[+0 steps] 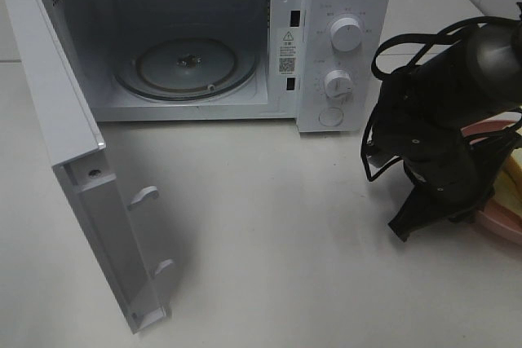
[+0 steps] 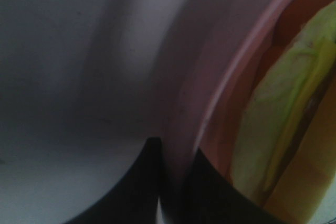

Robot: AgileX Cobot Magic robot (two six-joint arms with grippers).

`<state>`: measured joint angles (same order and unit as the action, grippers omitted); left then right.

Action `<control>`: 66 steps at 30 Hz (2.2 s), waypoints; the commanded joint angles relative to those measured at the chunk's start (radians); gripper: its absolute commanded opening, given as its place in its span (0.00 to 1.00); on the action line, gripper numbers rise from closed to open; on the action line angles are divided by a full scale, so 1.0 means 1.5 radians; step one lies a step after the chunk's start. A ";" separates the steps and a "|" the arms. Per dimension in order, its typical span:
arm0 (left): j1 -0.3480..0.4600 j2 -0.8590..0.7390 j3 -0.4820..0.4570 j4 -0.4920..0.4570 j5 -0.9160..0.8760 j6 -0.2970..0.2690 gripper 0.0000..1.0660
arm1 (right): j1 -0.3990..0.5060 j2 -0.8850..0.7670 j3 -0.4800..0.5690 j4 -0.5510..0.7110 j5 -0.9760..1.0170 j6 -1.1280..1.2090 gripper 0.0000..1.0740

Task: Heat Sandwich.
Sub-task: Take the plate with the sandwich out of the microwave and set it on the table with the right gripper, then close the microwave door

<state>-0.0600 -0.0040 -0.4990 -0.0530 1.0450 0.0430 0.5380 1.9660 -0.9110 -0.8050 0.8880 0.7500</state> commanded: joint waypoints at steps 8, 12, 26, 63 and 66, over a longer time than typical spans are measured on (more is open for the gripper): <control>0.001 -0.015 0.002 -0.001 -0.005 -0.003 0.97 | -0.001 0.011 0.048 -0.070 -0.033 0.082 0.06; 0.001 -0.015 0.002 -0.001 -0.005 -0.003 0.97 | -0.001 0.011 0.048 -0.079 -0.041 0.089 0.07; 0.001 -0.015 0.002 -0.001 -0.005 -0.003 0.97 | -0.001 0.011 0.048 -0.081 -0.046 0.094 0.12; 0.001 -0.015 0.002 -0.001 -0.005 -0.003 0.97 | -0.001 -0.273 0.047 0.103 -0.061 -0.113 0.71; 0.001 -0.015 0.002 -0.001 -0.005 -0.003 0.97 | 0.001 -0.313 0.047 0.129 -0.059 -0.130 0.71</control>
<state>-0.0600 -0.0040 -0.4990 -0.0530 1.0450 0.0430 0.5380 1.5270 -0.8410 -0.6320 0.7940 0.5810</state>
